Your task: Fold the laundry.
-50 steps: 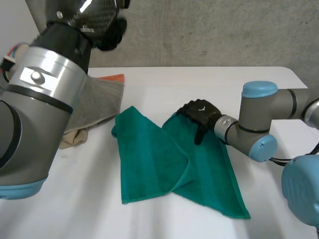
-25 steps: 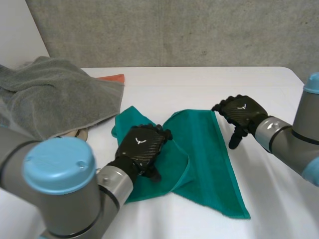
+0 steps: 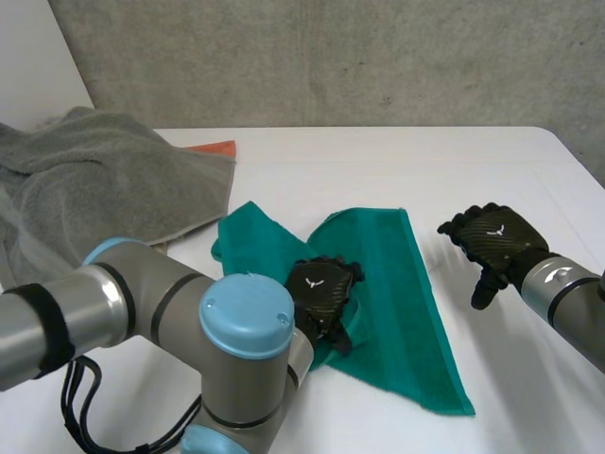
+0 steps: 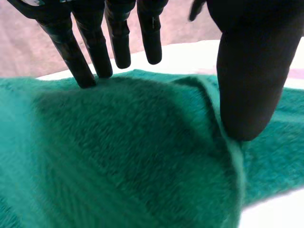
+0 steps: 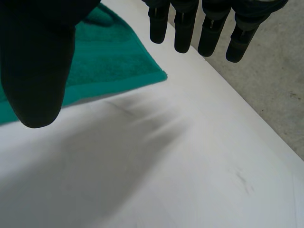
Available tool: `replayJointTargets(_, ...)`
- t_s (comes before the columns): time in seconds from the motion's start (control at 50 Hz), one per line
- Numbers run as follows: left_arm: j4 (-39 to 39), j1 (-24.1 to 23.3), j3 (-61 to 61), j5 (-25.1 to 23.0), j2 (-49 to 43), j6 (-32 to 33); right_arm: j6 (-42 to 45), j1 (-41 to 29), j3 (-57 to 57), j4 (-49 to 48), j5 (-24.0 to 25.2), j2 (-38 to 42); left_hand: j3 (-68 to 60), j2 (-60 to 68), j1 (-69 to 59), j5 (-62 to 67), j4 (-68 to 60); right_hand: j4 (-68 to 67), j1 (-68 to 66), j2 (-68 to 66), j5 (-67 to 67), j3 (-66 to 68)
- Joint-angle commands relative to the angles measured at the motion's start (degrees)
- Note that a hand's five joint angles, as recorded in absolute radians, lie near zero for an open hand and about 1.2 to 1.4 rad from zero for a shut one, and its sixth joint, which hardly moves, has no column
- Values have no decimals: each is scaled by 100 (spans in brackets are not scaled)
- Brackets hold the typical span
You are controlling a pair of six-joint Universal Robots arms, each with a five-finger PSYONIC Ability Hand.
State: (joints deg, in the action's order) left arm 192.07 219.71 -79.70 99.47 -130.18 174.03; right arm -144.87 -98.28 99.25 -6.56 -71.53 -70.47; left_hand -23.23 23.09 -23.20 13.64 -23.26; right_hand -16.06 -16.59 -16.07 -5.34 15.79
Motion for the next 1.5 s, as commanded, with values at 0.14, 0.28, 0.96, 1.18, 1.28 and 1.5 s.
replayJointTargets(0.14,50,11,174,908,-377,61,275,-33,-19,-144,-19,16,-5032,5046,-5035,4991,-5030,-210,-157,-209,-282,237)
replayJointTargets(0.28,-3,37,34,1057,140,70,275,-68,-247,-162,-45,69,-5677,5691,-5680,5636,-5674,-210,-157,-209,-282,236)
replayJointTargets(0.96,-302,871,-2146,1048,3350,2030,143,-2142,-5618,181,851,4455,-5677,5691,-5680,5636,-5674,-2983,-2929,-2981,-3054,3009)
replayJointTargets(1.18,-293,1065,-1953,1040,3341,2021,143,-2151,-4951,691,1098,4051,-5677,5691,-5680,5636,-5674,-2397,-2344,-2395,-2468,2423)
replayJointTargets(1.28,-284,1065,-1830,1040,3341,2030,143,-2151,-4783,699,1063,3989,-5677,5691,-5680,5636,-5674,-687,-634,-685,-758,713)
replayJointTargets(1.5,-241,1074,-1698,1013,3333,2030,91,-2151,-4853,331,914,3708,-5677,5691,-5680,5636,-5674,-6394,-6341,-6393,-6466,6421)
